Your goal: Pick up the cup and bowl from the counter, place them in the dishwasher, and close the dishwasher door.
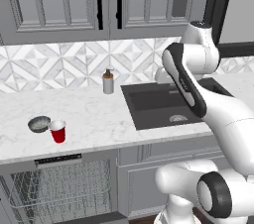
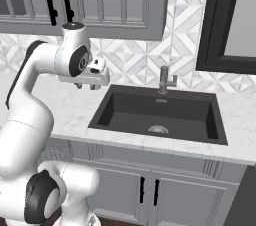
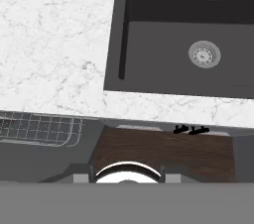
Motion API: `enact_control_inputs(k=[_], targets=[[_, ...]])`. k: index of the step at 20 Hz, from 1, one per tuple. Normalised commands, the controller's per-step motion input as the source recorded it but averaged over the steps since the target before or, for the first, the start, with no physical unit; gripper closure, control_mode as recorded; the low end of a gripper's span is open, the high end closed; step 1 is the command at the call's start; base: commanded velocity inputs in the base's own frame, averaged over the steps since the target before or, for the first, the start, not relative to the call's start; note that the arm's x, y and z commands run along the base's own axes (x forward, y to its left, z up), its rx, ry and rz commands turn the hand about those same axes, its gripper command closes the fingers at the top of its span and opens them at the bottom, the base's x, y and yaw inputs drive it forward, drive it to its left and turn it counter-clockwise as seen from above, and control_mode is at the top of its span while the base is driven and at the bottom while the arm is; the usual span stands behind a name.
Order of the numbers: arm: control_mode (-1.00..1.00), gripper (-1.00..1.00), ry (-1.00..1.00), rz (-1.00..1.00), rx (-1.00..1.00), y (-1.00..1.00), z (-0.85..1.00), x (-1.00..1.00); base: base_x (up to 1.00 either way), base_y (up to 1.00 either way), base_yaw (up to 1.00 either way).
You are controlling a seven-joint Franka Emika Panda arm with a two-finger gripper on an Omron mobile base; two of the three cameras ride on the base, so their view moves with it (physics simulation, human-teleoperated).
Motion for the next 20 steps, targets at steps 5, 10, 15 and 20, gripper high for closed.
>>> enact_control_inputs(k=[5,10,15,20], targets=[[-1.0,-1.0,-0.05,0.0,0.0,0.32,-0.19,-0.29,0.0,0.0,0.0],[-1.0,-1.0,-0.01,0.02,-0.03,1.0,-0.78,0.25,0.0,0.0,0.0],[-1.0,-1.0,0.0,0.0,-0.01,1.0,-0.45,0.86,0.0,0.0,0.0],[-1.0,-1.0,0.01,0.0,0.0,1.0,-0.35,0.94,0.0,0.0,0.0]])
